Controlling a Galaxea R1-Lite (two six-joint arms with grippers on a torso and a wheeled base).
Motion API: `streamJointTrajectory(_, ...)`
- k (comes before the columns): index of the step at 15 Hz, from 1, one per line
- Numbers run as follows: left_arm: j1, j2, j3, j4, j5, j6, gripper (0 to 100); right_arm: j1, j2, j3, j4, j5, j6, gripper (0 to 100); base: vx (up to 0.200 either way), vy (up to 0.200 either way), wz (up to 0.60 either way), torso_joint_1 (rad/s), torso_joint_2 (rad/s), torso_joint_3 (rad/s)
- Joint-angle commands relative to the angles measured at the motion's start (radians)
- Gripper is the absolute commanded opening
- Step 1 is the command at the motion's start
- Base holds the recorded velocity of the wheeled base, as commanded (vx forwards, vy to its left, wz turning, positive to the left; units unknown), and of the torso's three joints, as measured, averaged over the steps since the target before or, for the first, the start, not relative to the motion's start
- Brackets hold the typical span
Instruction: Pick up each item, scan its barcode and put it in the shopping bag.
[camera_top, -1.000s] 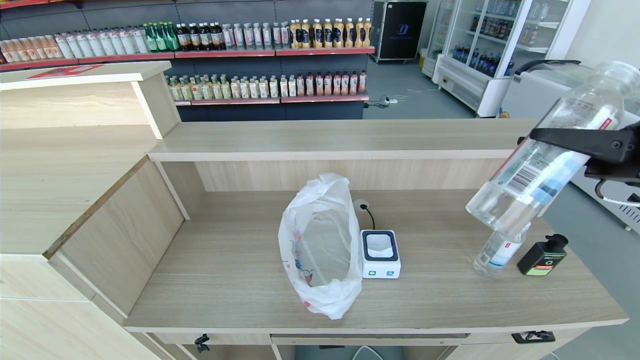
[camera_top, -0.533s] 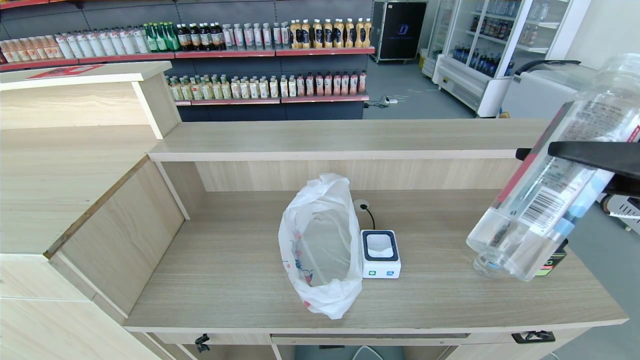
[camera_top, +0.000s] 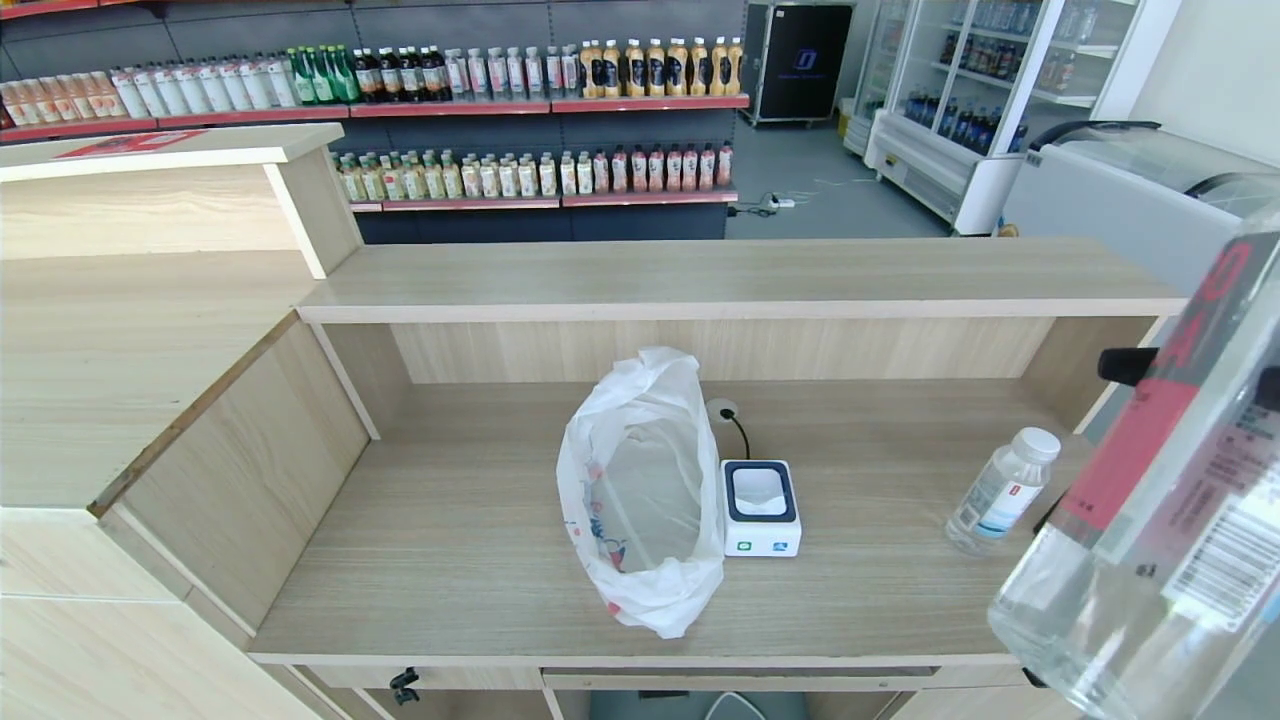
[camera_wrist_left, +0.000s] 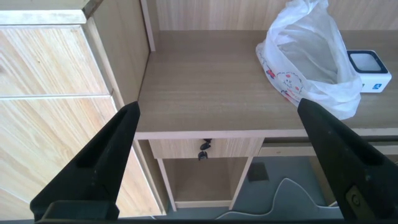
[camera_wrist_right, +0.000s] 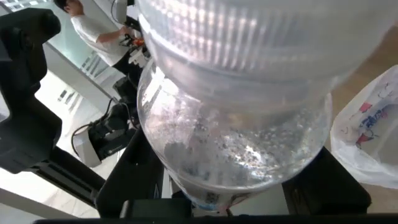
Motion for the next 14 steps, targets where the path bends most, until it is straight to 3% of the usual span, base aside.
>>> streamJointTrajectory(1, 0.000, 0.001, 0.000, 0.000, 0.000, 0.000, 100, 0.008, -0.033, 0.003, 0.007, 0.001, 0.002, 0, 0.000, 0.000, 0.00, 0.000, 0.00, 0.000)
streamJointTrajectory(14, 0.000, 0.001, 0.000, 0.000, 0.000, 0.000, 100, 0.032, -0.089, 0.017, 0.022, 0.024, 0.005, 0, 0.000, 0.000, 0.00, 0.000, 0.00, 0.000)
